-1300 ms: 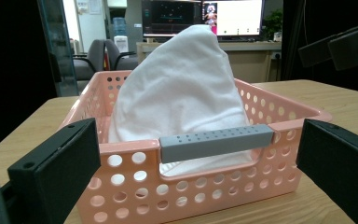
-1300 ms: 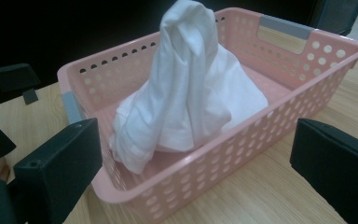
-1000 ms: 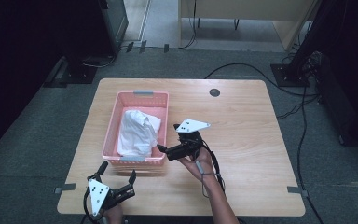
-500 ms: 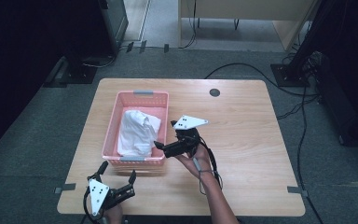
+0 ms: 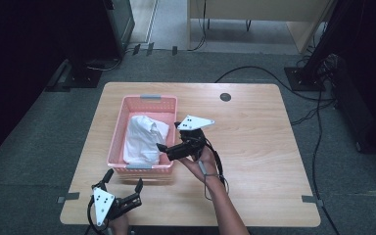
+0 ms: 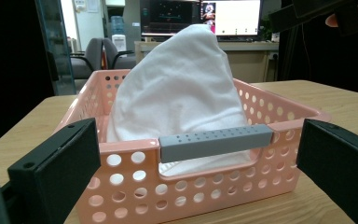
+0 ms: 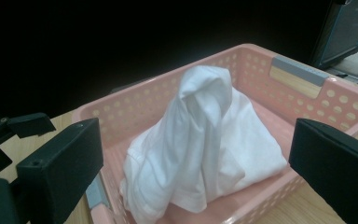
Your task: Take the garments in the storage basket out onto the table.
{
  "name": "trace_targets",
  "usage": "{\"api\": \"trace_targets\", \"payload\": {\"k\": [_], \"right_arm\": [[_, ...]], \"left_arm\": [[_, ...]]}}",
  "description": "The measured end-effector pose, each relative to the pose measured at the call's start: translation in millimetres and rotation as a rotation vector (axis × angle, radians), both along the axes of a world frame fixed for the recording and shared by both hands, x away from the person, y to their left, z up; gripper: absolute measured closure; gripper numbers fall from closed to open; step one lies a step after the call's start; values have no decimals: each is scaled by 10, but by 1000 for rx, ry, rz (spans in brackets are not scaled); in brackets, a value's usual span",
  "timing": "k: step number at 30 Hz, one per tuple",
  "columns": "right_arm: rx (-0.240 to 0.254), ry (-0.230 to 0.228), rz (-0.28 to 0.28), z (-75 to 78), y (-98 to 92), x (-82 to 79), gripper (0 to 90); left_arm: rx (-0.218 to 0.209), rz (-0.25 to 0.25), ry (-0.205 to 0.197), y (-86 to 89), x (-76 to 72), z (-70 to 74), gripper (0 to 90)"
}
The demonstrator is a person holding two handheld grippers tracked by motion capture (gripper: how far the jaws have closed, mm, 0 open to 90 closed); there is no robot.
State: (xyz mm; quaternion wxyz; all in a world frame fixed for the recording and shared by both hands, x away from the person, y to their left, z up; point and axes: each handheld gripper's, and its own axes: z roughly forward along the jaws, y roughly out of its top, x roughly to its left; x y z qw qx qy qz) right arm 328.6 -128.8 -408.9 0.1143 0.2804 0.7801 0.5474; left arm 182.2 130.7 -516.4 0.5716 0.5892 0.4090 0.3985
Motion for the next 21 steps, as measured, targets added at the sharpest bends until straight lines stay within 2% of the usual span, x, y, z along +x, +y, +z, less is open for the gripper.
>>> {"api": "trace_targets", "payload": {"k": [10, 21], "right_arm": [[24, -4, 8, 49, 66, 38, 26], [27, 0, 20, 46, 188, 84, 26]], "left_arm": [[2, -4, 1, 0, 0, 0, 0], [1, -5, 0, 0, -2, 0, 0]]}}
